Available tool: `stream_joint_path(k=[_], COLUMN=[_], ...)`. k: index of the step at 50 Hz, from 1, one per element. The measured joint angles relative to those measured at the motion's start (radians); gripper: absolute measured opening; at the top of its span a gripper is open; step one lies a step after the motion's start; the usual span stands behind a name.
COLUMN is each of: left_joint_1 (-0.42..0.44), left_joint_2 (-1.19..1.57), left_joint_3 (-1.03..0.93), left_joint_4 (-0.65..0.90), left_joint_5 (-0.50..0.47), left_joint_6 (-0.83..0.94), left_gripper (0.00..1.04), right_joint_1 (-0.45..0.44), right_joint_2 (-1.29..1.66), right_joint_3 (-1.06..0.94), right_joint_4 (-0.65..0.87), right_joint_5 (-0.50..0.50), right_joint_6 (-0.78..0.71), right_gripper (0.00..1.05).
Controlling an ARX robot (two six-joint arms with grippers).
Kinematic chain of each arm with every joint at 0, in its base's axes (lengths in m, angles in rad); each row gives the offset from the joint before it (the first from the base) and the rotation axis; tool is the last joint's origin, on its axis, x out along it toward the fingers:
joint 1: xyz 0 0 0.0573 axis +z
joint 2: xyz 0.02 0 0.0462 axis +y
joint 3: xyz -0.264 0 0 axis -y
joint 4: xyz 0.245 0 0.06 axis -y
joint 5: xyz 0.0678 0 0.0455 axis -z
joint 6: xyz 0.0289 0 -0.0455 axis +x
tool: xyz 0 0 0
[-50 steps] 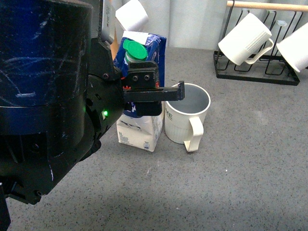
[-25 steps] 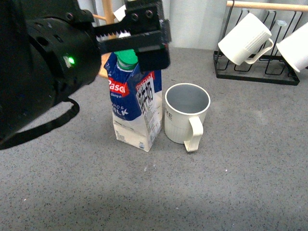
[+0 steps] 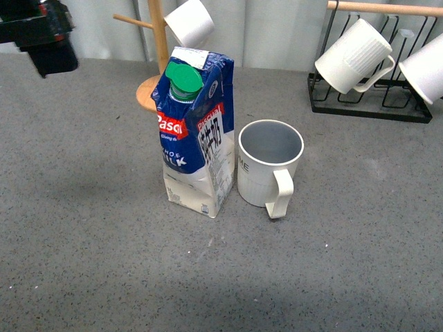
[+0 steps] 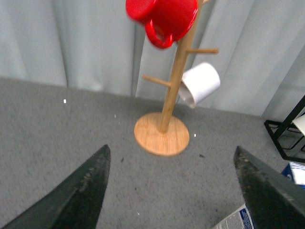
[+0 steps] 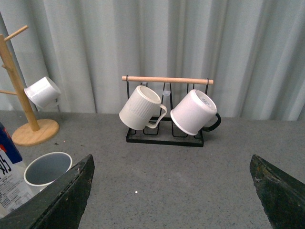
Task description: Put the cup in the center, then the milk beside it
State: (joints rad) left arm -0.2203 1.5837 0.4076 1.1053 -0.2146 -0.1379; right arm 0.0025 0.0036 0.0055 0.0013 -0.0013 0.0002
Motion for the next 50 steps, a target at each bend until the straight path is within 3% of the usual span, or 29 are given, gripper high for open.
stream_joint_path(k=[3,12,19,35,50], left_joint_1=[0.013,0.079,0.104,0.213,0.218], left_joint_2=[-0.032,-0.22,-0.313,-0.618,-0.82], left_joint_3=[-0.042,-0.194,-0.248,-0.355,-0.387], left_joint_4=[0.055,0.032,-0.008,-0.207,-0.373], left_joint_5=[0.019,0.077,0.098,0.206,0.215], left_joint_6=[0.048,0.117,0.121,0.131,0.131], left_gripper=[0.7,0.27,0.05,0.04,0.04], right_joint_1=[0.0,0.0,0.0,0.0,0.0], right_joint_2=[0.0,0.0,0.0,0.0,0.0], right_joint_3=[0.0,0.0,0.0,0.0,0.0], right_joint_4=[0.0,0.0,0.0,0.0,0.0], right_joint_5=[0.0,0.0,0.0,0.0,0.0], right_joint_6=[0.0,0.0,0.0,0.0,0.0], right_gripper=[0.95,0.95,0.95,0.95,0.95])
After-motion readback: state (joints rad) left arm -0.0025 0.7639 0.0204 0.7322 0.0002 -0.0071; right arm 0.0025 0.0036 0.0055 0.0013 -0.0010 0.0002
